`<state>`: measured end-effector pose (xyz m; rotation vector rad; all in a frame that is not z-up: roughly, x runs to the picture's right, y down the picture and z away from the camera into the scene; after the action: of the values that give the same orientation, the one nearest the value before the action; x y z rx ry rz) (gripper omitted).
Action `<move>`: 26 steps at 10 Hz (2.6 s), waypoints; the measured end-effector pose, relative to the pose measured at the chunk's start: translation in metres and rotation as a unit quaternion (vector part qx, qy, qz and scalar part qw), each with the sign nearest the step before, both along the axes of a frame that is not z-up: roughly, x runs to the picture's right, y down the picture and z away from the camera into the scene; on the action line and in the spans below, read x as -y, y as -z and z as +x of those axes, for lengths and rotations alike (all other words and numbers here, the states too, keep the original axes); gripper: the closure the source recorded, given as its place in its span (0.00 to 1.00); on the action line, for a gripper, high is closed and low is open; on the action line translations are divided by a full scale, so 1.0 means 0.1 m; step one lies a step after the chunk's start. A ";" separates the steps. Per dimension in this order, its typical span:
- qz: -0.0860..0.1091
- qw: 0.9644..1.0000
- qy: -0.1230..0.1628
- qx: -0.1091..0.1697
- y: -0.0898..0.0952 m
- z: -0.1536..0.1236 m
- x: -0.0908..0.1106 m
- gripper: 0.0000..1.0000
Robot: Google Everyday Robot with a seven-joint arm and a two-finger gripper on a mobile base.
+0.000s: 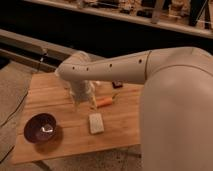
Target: Push the eraser across the table
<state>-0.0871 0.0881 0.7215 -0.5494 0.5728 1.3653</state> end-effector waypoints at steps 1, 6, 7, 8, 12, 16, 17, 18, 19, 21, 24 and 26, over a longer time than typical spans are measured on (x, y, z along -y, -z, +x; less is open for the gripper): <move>-0.002 1.000 0.014 -0.006 -0.10 0.09 0.10 0.35; 0.012 0.999 0.026 0.026 -0.47 0.39 0.72 0.35; 0.016 0.999 0.026 0.037 -0.53 0.45 0.82 0.35; 0.019 0.999 0.027 0.042 -0.58 0.52 0.88 0.35; 0.016 0.998 0.040 0.053 -0.82 0.97 1.05 0.35; 0.010 0.997 0.051 0.052 -1.11 1.14 0.99 0.35; 0.010 0.997 0.052 0.055 -1.19 1.12 0.98 0.35; 0.012 0.997 0.052 0.056 -1.28 1.12 0.96 0.35; 0.012 0.997 0.057 0.051 -1.38 1.16 0.95 0.35; 0.014 0.997 0.070 0.041 -1.50 1.27 0.97 0.35; 0.014 0.995 0.092 0.026 -1.66 1.42 1.05 0.35; 0.016 0.995 0.099 0.021 -1.79 1.42 1.09 0.35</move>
<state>0.0549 -0.0208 0.9008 -0.4805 0.5550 1.1721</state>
